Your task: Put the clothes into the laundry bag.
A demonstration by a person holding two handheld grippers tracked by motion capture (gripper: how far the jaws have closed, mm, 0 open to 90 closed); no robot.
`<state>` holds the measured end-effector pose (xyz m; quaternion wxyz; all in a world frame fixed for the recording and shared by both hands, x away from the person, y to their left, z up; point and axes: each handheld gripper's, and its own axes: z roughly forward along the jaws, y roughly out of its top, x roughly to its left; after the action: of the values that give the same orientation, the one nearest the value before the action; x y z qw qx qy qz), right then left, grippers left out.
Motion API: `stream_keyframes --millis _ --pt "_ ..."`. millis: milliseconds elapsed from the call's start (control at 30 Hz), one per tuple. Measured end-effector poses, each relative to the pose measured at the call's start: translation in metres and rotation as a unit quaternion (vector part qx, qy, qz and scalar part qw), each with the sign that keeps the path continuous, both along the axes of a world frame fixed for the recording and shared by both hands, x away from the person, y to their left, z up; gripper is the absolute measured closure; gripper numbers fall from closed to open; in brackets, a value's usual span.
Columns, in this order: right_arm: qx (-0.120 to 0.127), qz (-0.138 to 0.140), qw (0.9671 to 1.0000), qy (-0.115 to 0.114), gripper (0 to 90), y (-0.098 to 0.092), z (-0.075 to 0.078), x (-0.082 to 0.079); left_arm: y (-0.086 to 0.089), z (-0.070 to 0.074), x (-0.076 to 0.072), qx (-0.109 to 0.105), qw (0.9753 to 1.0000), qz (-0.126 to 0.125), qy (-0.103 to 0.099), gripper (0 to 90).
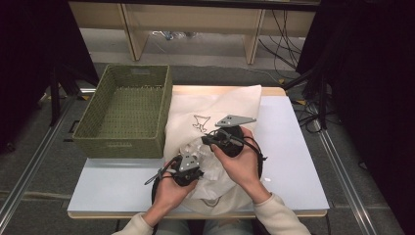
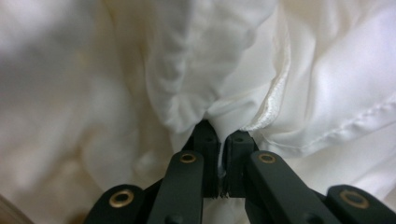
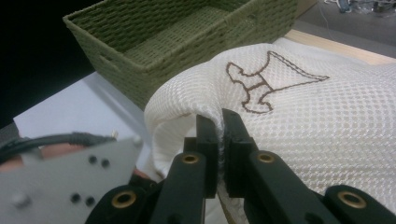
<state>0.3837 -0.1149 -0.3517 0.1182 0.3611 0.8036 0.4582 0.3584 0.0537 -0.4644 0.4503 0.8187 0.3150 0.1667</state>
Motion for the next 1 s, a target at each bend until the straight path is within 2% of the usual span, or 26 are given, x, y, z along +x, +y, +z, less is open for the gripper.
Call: stream_keyframes --millis 33,100,133,167,233,267,333,367,433,500,533,567,600,633,667,700,767,867,933,967,1000 --pt "0.003 0.004 1.0000 -0.006 88.0 0.001 0.000 -0.001 -0.002 0.005 -0.001 -0.023 0.9996 0.006 -0.014 85.8" --pt "0.017 0.016 0.9996 -0.017 88.1 0.004 0.004 -0.005 -0.004 0.018 -0.002 -0.041 0.9982 0.012 -0.043 85.9" --pt "0.022 0.015 0.9996 -0.013 88.1 0.005 0.008 -0.010 -0.004 0.026 -0.002 -0.043 0.9970 0.016 -0.062 86.0" --pt "0.027 0.025 0.9990 -0.027 88.1 0.005 0.011 -0.012 -0.004 0.033 -0.002 -0.055 0.9953 0.019 -0.077 86.0" --pt "0.036 0.026 0.9985 -0.033 88.1 0.006 0.018 -0.019 -0.003 0.048 0.000 -0.055 0.9915 0.029 -0.115 86.0" --pt "0.035 0.026 0.9979 -0.048 88.1 0.005 0.021 -0.021 -0.003 0.052 0.001 -0.050 0.9909 0.033 -0.121 85.9" --pt "0.037 0.020 0.9974 -0.058 88.1 0.003 0.024 -0.022 -0.004 0.053 0.006 -0.041 0.9897 0.039 -0.131 85.8" --pt "0.040 0.016 0.9979 -0.049 88.1 0.002 0.023 -0.021 -0.005 0.049 0.009 -0.031 0.9899 0.041 -0.132 85.7" --pt "0.036 0.005 0.9985 -0.042 88.1 -0.002 0.020 -0.015 -0.008 0.035 0.015 -0.016 0.9915 0.043 -0.121 85.3" --pt "0.033 -0.006 0.9990 -0.030 88.1 -0.005 0.016 -0.010 -0.010 0.020 0.022 -0.004 0.9934 0.045 -0.106 84.3" --pt "0.035 -0.004 0.9989 -0.032 88.1 -0.005 0.012 -0.006 -0.010 0.013 0.025 0.004 0.9942 0.042 -0.099 83.3" --pt "0.028 -0.007 0.9993 -0.024 88.1 -0.006 0.011 -0.004 -0.013 0.005 0.027 0.001 0.9949 0.049 -0.087 81.7" --pt "0.025 -0.010 0.9993 -0.027 88.1 -0.006 0.009 -0.002 -0.014 -0.001 0.030 0.013 0.9951 0.047 -0.086 79.9" --pt "0.019 -0.011 0.9995 -0.021 88.1 -0.006 0.007 0.000 -0.016 -0.006 0.030 0.023 0.9962 0.039 -0.075 79.1" --pt "0.017 -0.009 0.9997 -0.016 88.1 -0.006 0.004 0.001 -0.018 -0.009 0.032 0.029 0.9958 0.030 -0.081 77.7" --pt "0.014 -0.010 0.9997 -0.019 88.0 -0.006 0.002 0.003 -0.019 -0.010 0.031 0.033 0.9959 0.028 -0.079 75.7" --pt "0.013 -0.006 0.9998 -0.013 88.0 -0.006 0.000 0.004 -0.018 -0.010 0.030 0.035 0.9964 0.018 -0.075 70.1" --pt "0.016 -0.009 0.9998 -0.009 88.0 -0.006 0.001 0.004 -0.016 -0.005 0.024 0.010 0.9978 0.018 -0.063 57.4" --pt "0.010 -0.007 0.9998 -0.017 88.0 -0.007 0.002 0.004 -0.009 0.002 0.020 0.030 0.9979 -0.011 -0.057 48.9" --pt "0.010 -0.008 0.9998 -0.014 88.0 -0.007 0.002 0.004 -0.008 0.005 0.014 0.020 0.9990 -0.003 -0.040 44.9" --pt "0.013 -0.013 0.9998 -0.009 88.0 -0.007 0.002 0.003 -0.004 0.009 0.010 0.020 0.9990 -0.006 -0.040 41.4"
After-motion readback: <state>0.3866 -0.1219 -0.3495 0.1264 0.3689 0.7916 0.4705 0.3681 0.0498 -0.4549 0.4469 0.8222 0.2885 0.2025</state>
